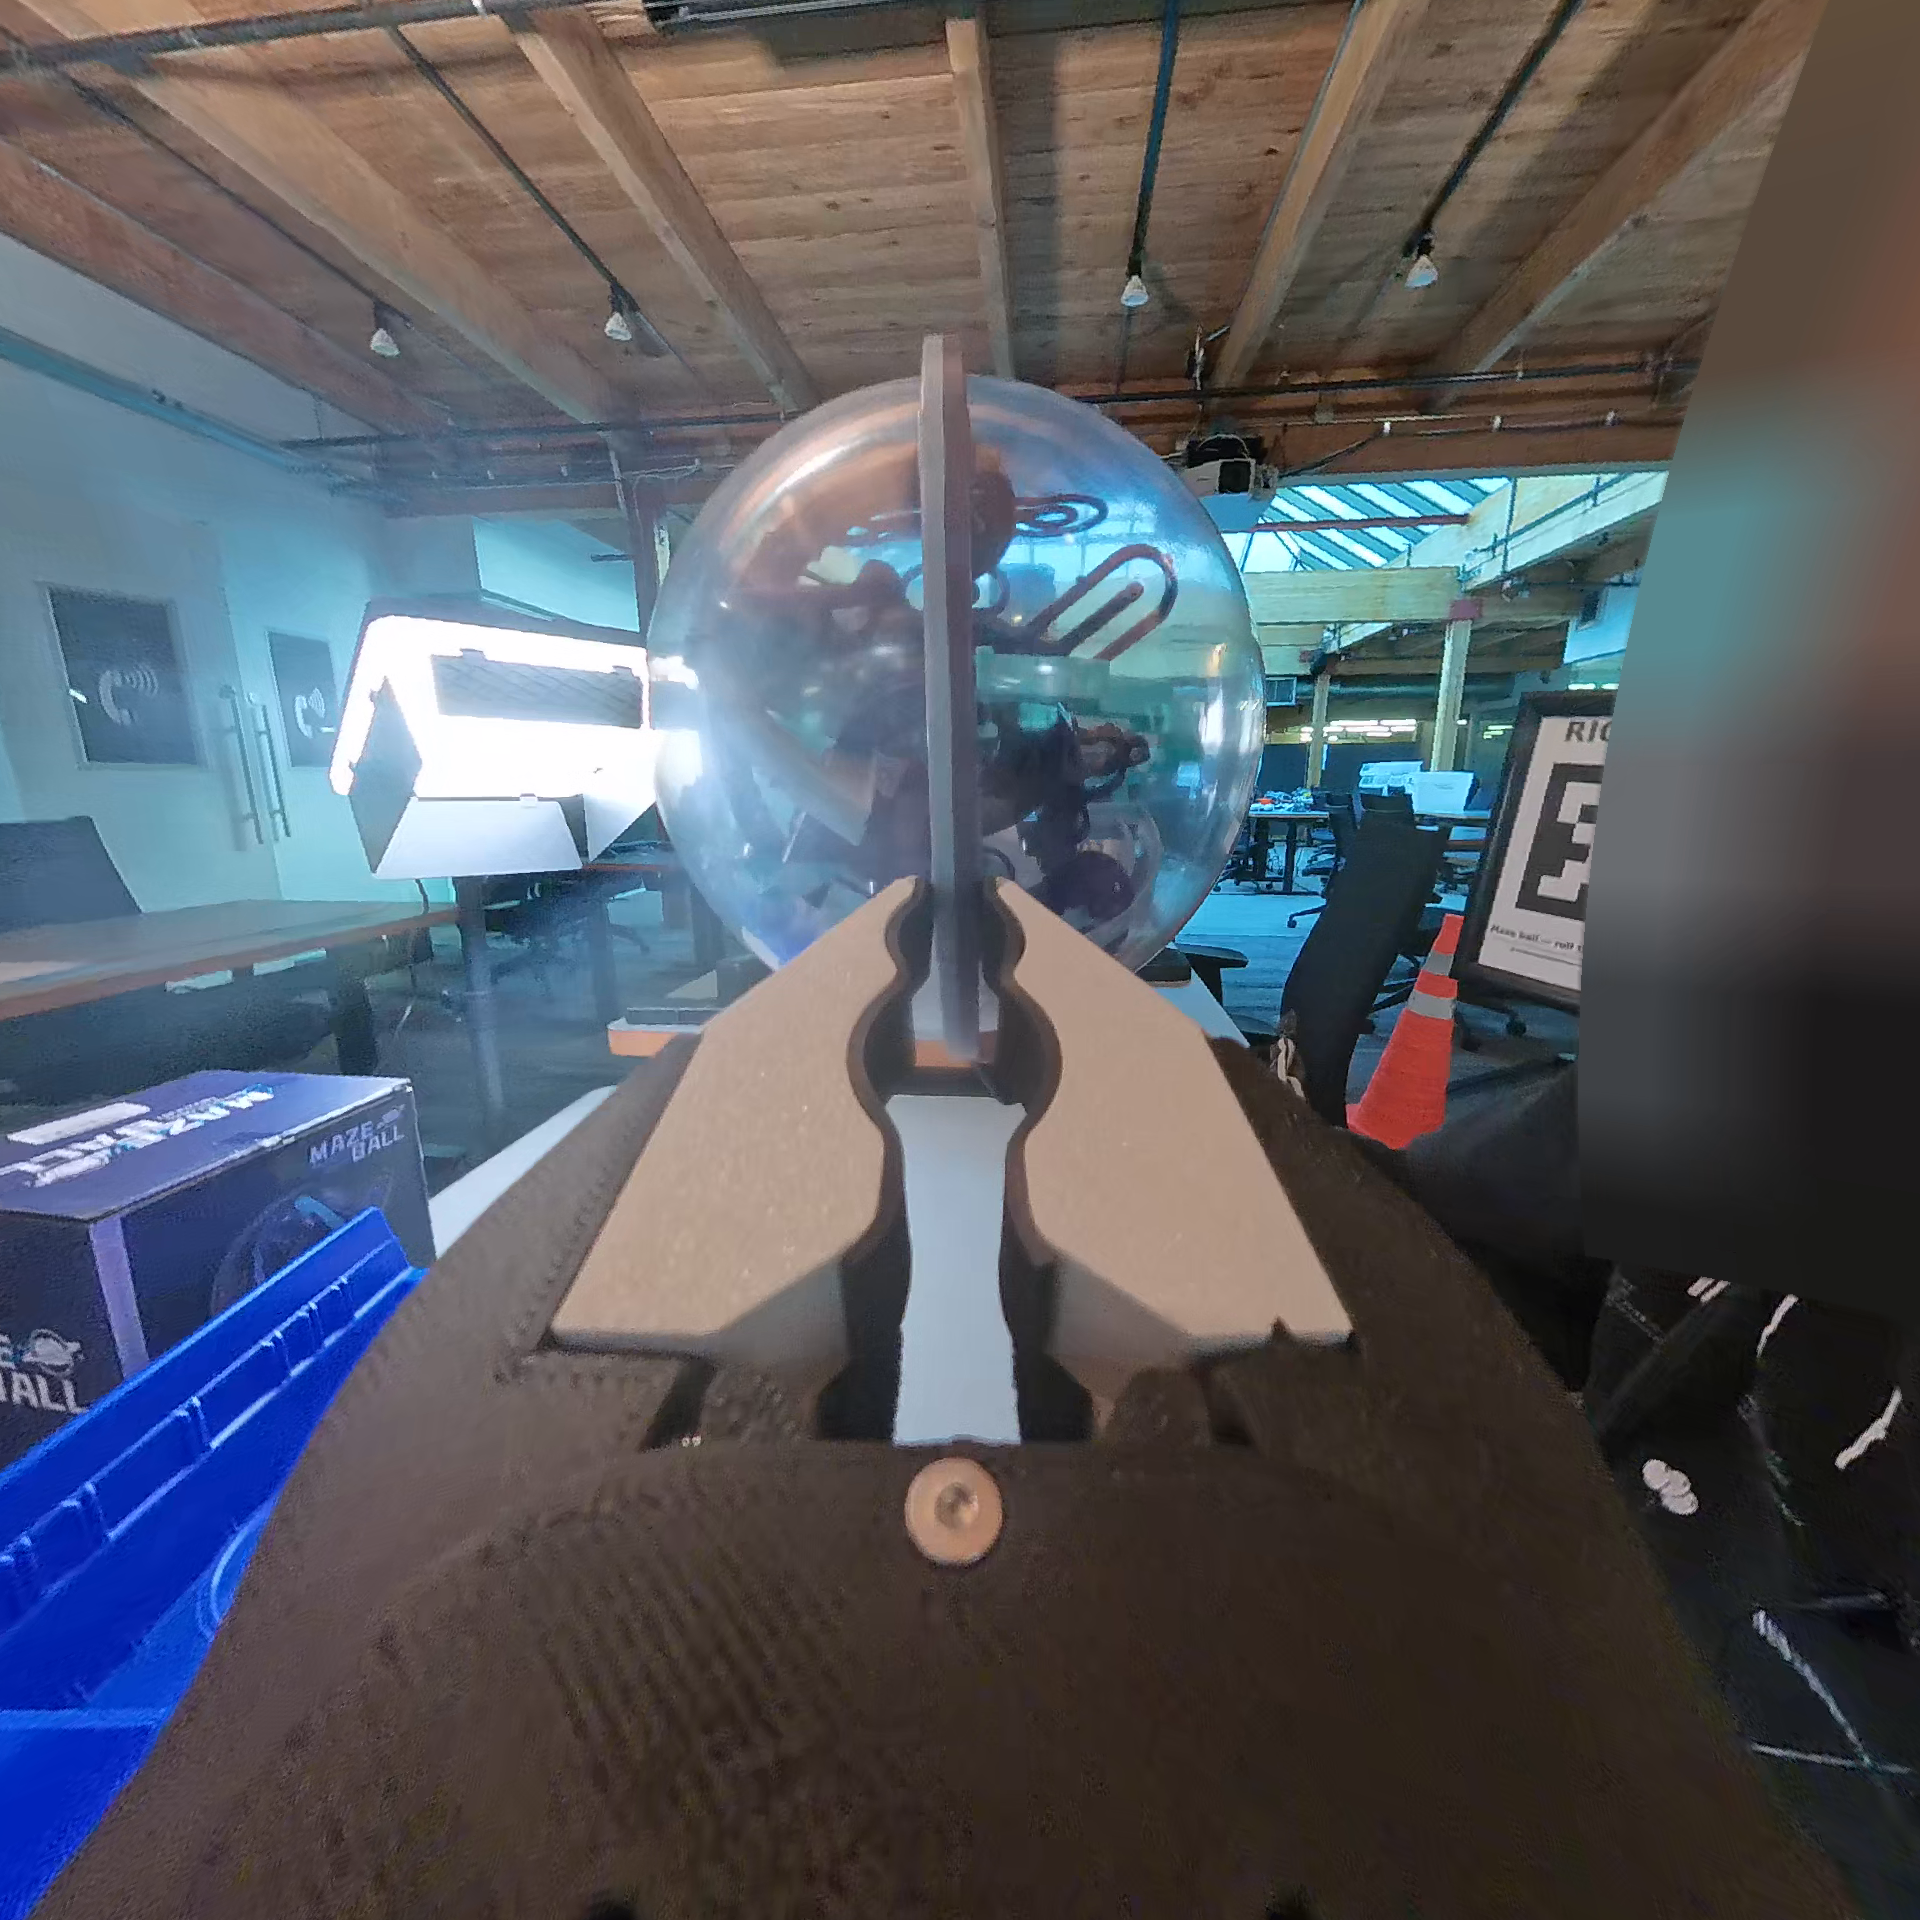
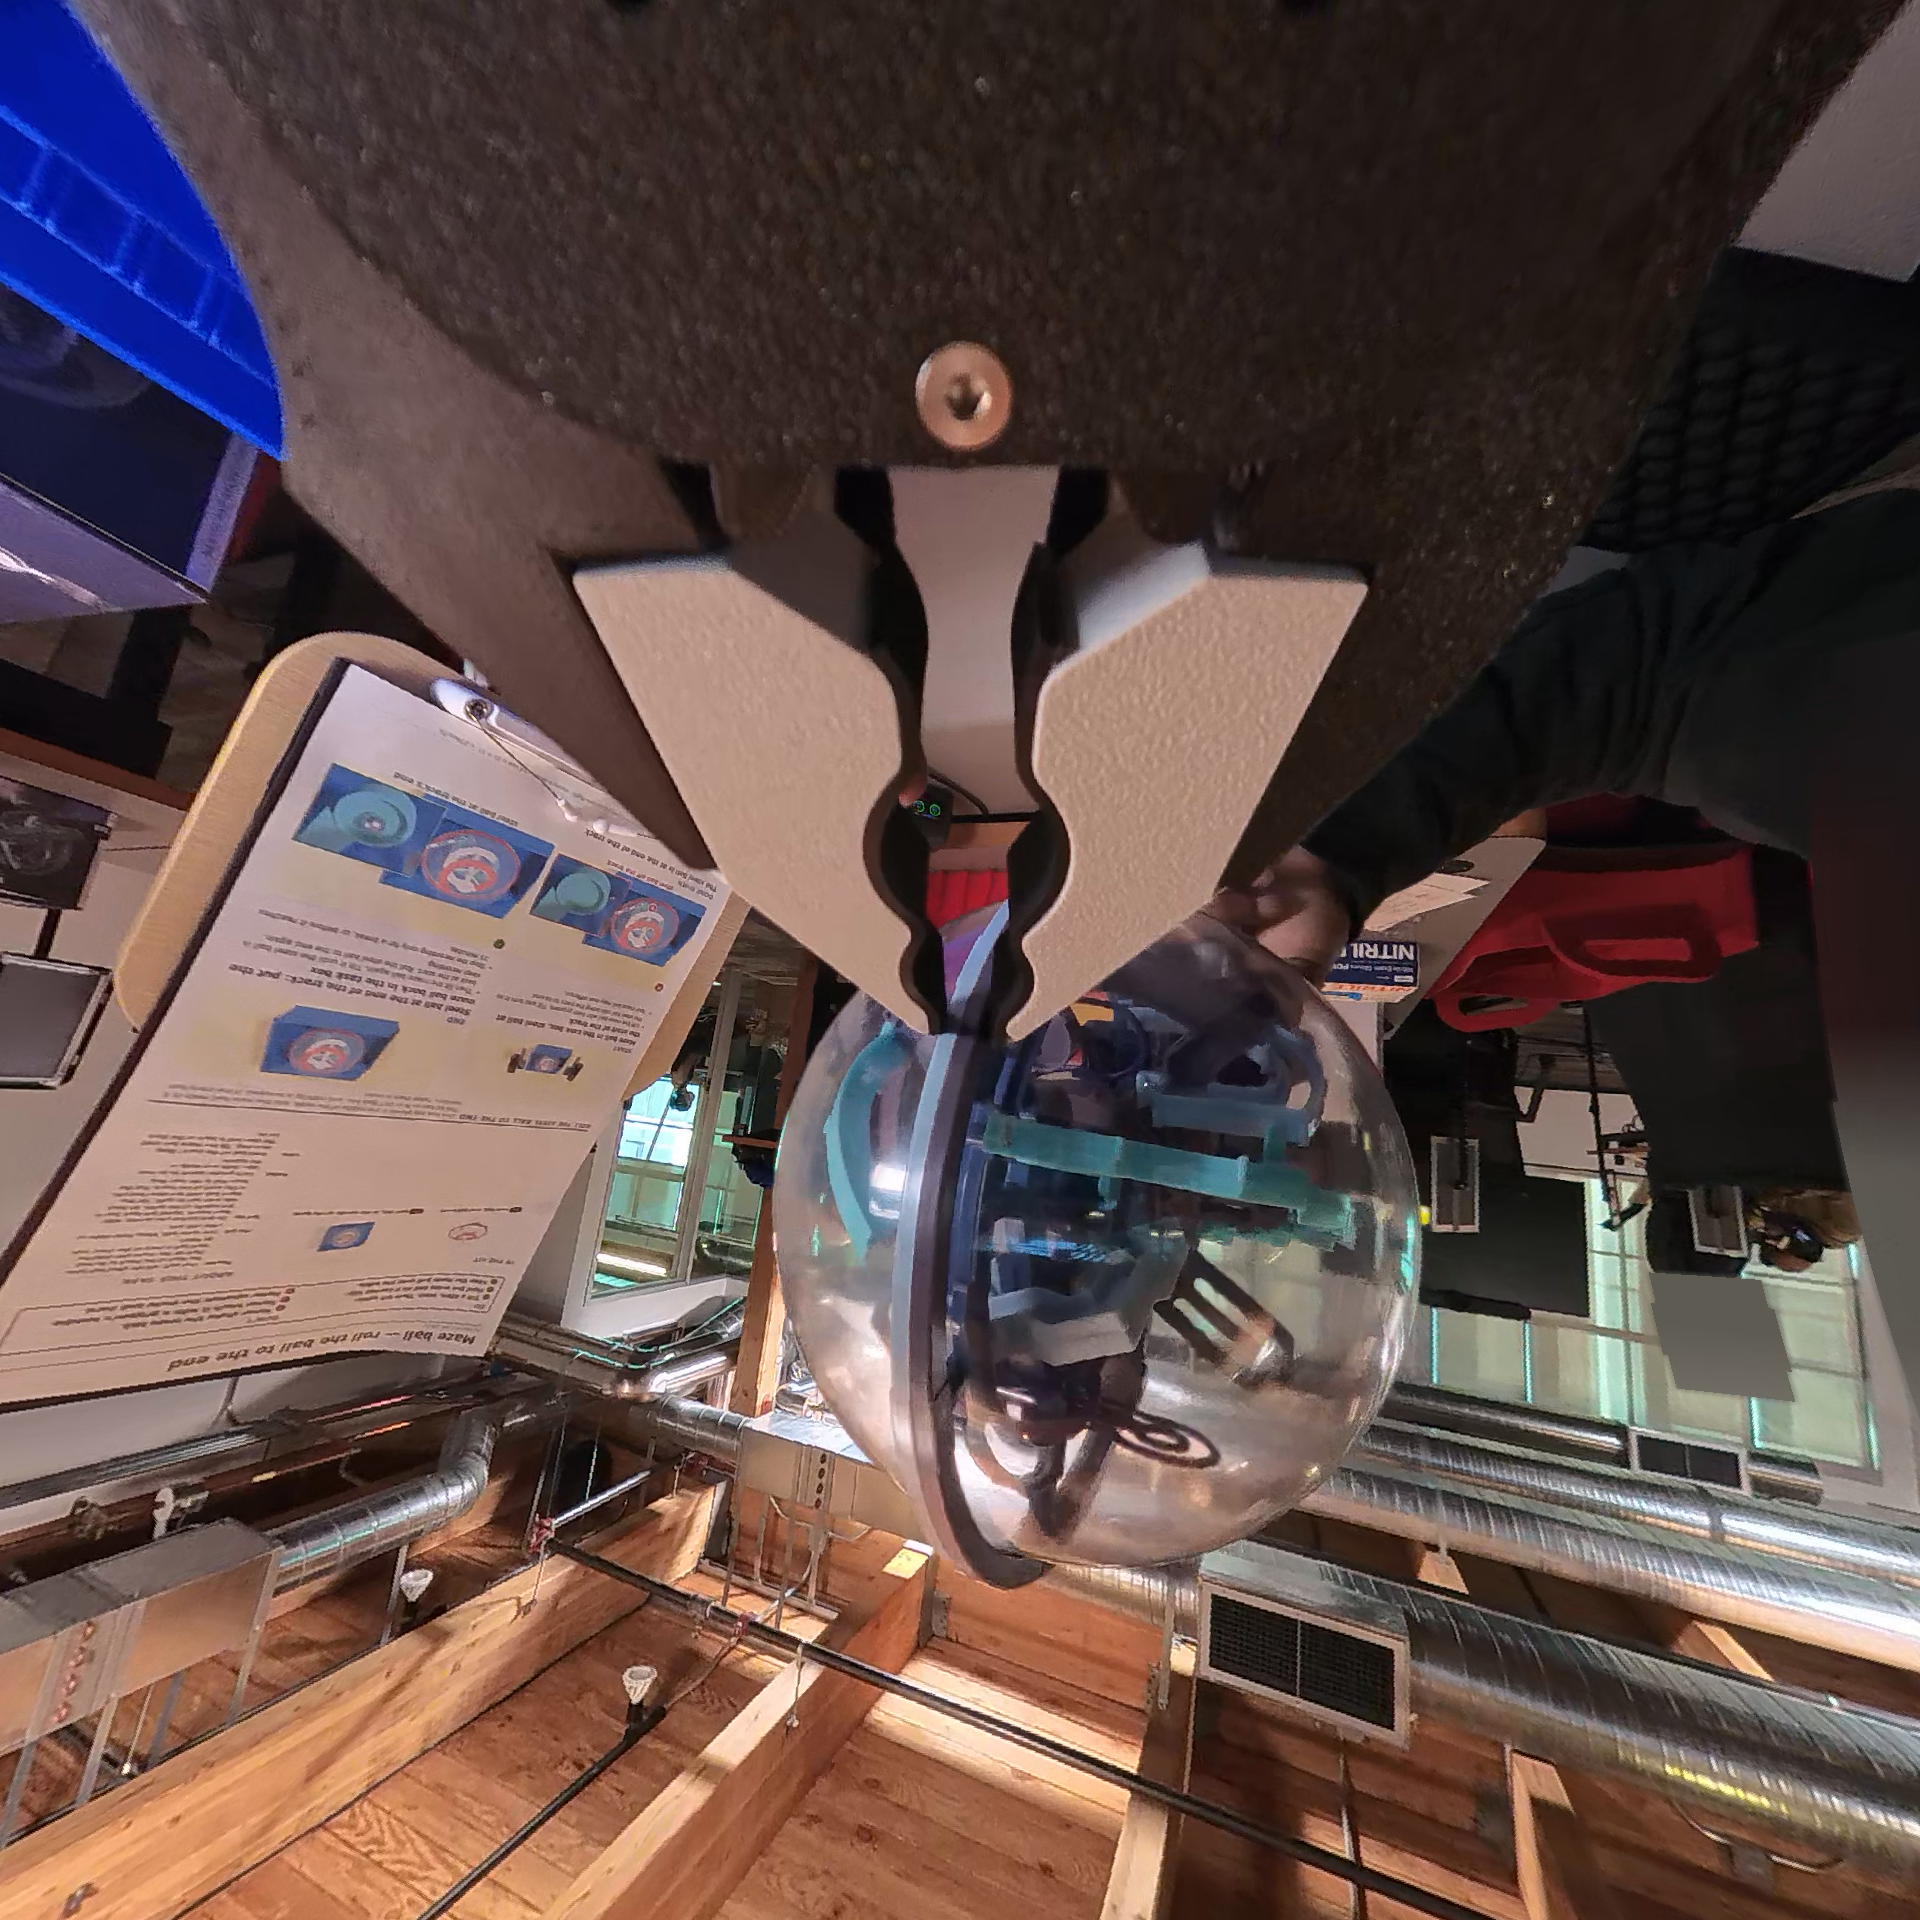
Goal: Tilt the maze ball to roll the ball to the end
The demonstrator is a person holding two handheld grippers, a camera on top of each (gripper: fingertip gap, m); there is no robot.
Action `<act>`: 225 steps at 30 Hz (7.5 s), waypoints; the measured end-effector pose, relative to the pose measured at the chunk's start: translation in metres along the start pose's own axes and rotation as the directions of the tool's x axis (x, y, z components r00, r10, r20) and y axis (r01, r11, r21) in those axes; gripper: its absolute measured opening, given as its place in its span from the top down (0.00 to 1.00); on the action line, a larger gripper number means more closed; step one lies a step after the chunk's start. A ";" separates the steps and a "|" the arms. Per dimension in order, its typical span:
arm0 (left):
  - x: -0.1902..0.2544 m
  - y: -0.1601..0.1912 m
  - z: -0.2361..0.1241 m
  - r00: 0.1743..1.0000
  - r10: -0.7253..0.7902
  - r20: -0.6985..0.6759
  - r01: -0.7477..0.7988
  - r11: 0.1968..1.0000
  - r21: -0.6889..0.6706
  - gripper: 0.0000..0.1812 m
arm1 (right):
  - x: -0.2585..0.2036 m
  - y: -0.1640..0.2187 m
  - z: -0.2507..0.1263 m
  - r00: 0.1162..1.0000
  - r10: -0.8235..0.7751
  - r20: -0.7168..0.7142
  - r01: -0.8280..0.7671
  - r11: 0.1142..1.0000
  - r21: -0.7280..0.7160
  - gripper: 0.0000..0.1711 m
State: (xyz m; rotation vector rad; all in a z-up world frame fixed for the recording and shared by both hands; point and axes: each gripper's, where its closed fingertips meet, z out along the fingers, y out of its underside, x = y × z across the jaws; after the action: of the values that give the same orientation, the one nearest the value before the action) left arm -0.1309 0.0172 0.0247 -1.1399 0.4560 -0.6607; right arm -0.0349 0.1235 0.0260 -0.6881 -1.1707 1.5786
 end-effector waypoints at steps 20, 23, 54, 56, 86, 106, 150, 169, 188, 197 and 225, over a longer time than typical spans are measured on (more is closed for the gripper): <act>0.014 -0.010 -0.001 0.993 0.121 -0.009 -0.121 0.993 -0.010 0.96 | -0.006 0.004 0.001 0.993 0.067 0.098 -0.078 0.991 0.113 0.97; 0.018 -0.013 -0.001 0.989 0.150 -0.011 -0.150 0.989 -0.008 0.96 | -0.008 0.006 0.002 0.990 0.078 0.117 -0.092 0.988 0.126 0.97; -0.007 -0.020 -0.016 0.997 -0.038 0.070 0.036 0.999 0.028 0.96 | -0.003 0.048 0.018 0.982 0.165 0.095 -0.168 0.986 0.022 0.97; -0.016 -0.013 -0.019 0.992 -0.098 0.082 0.095 0.995 0.034 0.96 | 0.000 0.055 0.017 0.980 0.184 0.078 -0.184 0.983 -0.006 0.97; 0.020 0.245 -0.067 0.502 -0.802 0.323 0.865 0.476 -0.160 0.96 | -0.098 0.228 -0.141 0.651 0.672 -0.354 -0.739 0.455 -0.497 0.96; 0.001 0.206 -0.050 0.969 -0.107 0.224 0.207 0.848 -0.488 0.32 | -0.074 0.221 -0.100 0.992 -0.098 -0.074 0.019 0.719 -0.695 0.31; -0.031 0.258 -0.044 0.978 -0.206 -0.022 0.140 0.735 -0.663 0.25 | -0.023 0.222 -0.085 0.963 0.186 -0.197 -0.264 0.806 -0.529 0.38; -0.030 0.246 -0.027 0.654 -0.756 0.039 0.699 0.584 -0.412 0.28 | -0.047 0.233 -0.073 0.988 0.139 -0.074 -0.157 0.818 -0.553 0.27; 0.013 0.243 -0.030 0.967 -0.134 -0.218 -0.027 0.794 -0.607 0.21 | -0.062 0.208 -0.048 0.945 0.323 0.054 -0.243 0.801 -0.547 0.32; -0.006 0.241 -0.056 0.944 -0.328 -0.045 0.261 0.822 -0.506 0.22 | -0.045 0.202 -0.008 0.968 0.250 -0.013 -0.215 0.803 -0.556 0.33; -0.022 0.266 -0.060 0.973 -0.218 0.073 0.212 0.728 -0.652 0.20 | -0.035 0.221 -0.004 0.974 0.225 -0.004 -0.162 0.687 -0.709 0.34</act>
State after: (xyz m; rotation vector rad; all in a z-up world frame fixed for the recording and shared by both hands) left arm -0.1201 0.0620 -0.2446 -1.8905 0.5928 -0.7278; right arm -0.1049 0.0877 -0.1833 -1.2922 -1.8516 1.2972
